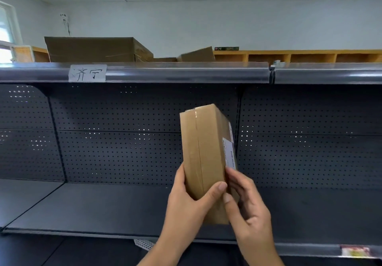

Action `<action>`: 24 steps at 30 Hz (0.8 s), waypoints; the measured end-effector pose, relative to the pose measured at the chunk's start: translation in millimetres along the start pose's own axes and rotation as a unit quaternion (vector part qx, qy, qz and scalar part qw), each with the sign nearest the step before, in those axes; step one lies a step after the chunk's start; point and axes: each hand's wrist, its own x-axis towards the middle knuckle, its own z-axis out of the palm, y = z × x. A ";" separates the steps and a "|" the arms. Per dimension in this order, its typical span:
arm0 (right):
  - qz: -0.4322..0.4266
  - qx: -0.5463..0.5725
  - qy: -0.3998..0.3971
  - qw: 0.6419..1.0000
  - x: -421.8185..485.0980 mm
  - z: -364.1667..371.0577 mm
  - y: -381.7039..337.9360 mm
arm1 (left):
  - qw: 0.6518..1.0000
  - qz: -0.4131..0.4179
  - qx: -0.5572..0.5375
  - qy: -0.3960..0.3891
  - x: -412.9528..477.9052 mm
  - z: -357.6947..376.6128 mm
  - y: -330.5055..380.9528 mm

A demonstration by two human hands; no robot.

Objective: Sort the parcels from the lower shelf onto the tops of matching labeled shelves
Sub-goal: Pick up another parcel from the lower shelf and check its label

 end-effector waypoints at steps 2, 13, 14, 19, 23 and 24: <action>0.004 -0.007 -0.010 1.000 0.7 -2.3 0.1 | 1.000 -0.006 -0.011 0.012 -4.5 6.3 -3.5; 0.045 0.123 -0.123 0.984 -9.6 -10.3 8.6 | 0.994 0.013 0.053 0.096 -5.5 -2.1 -8.5; 0.039 0.086 -0.118 0.989 -3.6 -13.1 12.4 | 0.993 0.016 0.053 0.100 -5.8 -4.9 -8.1; 0.146 -0.056 0.016 0.988 39.2 -35.4 42.7 | 0.995 0.045 0.046 0.081 -2.1 -25.9 -0.4; 0.297 0.041 -0.025 0.954 68.5 -55.6 49.9 | 0.997 0.051 0.029 0.048 9.1 -44.4 2.4; 0.321 0.079 -0.063 0.942 71.0 -59.0 48.2 | 0.998 0.046 0.024 0.035 12.4 -49.6 2.0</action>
